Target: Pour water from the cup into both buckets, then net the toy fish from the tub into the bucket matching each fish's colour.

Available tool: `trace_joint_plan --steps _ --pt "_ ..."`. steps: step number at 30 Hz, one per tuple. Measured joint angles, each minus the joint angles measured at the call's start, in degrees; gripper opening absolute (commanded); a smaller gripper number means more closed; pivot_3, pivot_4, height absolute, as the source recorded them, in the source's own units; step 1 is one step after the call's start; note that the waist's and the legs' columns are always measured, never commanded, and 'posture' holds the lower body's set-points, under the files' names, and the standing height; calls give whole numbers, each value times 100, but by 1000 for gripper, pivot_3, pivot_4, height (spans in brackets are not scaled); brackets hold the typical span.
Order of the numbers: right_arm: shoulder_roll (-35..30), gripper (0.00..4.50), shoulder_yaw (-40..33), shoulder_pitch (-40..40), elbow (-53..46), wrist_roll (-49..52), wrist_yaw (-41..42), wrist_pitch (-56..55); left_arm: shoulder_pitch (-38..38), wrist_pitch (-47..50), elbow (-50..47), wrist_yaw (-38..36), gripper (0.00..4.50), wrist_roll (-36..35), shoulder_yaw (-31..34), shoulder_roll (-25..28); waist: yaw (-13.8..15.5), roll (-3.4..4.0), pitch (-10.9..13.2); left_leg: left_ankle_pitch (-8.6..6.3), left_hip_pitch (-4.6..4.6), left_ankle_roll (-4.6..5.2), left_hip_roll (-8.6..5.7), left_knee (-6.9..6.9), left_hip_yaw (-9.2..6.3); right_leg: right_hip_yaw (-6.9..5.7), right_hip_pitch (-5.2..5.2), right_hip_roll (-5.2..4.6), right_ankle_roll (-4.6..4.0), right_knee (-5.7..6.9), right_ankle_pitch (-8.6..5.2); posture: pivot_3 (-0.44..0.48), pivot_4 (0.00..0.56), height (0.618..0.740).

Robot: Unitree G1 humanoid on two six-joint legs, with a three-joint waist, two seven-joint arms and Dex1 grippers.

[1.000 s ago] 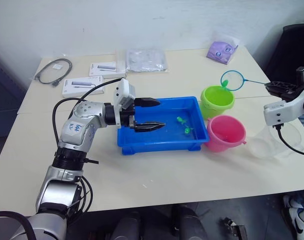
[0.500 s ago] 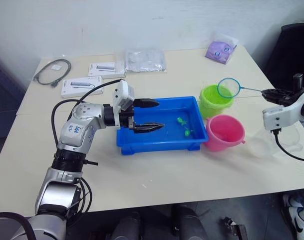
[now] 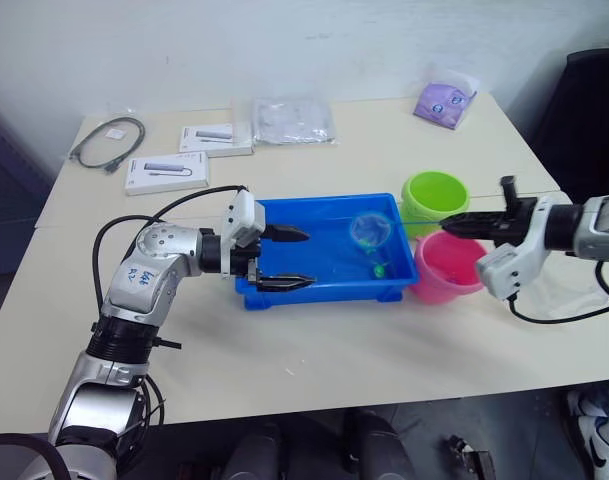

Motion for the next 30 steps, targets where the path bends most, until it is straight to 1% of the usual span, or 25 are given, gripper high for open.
trace_joint_plan --steps 7,11,14,16,20,21,23,30 --pt "300 0 272 -746 895 -735 -124 -632 197 161 -219 180 4490 -33 121 65 1 0 0 0 0 0 1 0 -2 1 0 0 -1 -2 0 0 150 735" --pt "408 0 384 -772 1170 -1192 -365 -916 240 211 -368 228 4490 -60 146 98 5 0 0 0 -1 0 -1 -1 1 2 -1 -1 -1 -1 -1 0 150 735" --pt "391 0 419 -773 1320 -1319 -490 -999 242 250 -368 251 4490 -79 147 97 2 0 0 0 0 0 0 0 2 2 -2 0 -1 2 -1 0 150 735" --pt "283 0 418 -724 1277 -1193 -471 -1041 239 260 -364 255 4490 -114 148 91 9 0 0 0 0 0 1 0 -1 0 -1 0 -1 1 -1 0 150 735" --pt "165 0 376 -313 895 -601 -240 -836 209 255 -329 253 4490 -123 168 83 -3 0 0 0 0 0 1 2 -1 -1 2 0 -1 0 0 0 150 735" --pt "162 0 373 -116 603 -339 -106 -643 154 249 -302 247 4490 -123 165 69 -5 0 0 0 0 0 2 3 0 -1 0 0 -1 4 0 0 150 735" --pt "169 0 360 -24 347 -193 -6 -433 96 231 -293 229 4490 -122 164 49 -3 0 0 0 0 0 2 4 2 0 -1 0 -1 6 0 0 150 735" --pt "81 0 201 -23 261 -272 72 9 -38 177 -88 159 4490 -118 154 -7 14 0 0 0 -1 0 -1 3 -1 -2 0 -1 -1 2 0 0 150 735"
